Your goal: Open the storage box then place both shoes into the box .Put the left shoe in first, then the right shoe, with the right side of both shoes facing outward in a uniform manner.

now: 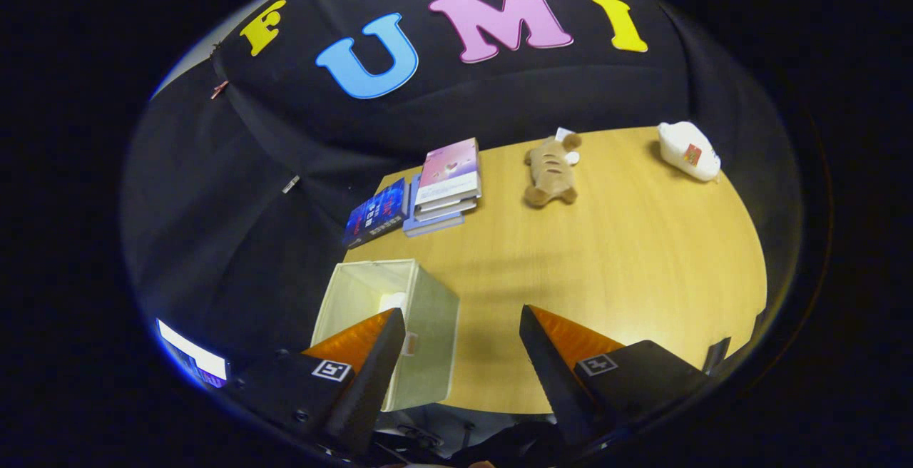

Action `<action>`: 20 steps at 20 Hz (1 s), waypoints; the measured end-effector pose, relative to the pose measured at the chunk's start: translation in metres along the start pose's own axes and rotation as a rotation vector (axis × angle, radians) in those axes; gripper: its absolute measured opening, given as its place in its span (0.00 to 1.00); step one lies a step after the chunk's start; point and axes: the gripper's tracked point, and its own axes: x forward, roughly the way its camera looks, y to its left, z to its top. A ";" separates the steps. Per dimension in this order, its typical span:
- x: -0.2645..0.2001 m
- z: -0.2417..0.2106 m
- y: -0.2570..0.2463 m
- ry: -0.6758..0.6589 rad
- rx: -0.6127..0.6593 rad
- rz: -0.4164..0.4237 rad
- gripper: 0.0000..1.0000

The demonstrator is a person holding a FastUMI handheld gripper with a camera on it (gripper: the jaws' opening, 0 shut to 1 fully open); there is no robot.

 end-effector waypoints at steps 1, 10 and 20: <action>-0.008 0.009 -0.012 -0.042 -0.015 -0.027 0.99; -0.096 0.080 -0.060 -0.435 -0.136 -0.168 0.99; -0.172 0.102 -0.076 -0.674 -0.300 -0.294 0.98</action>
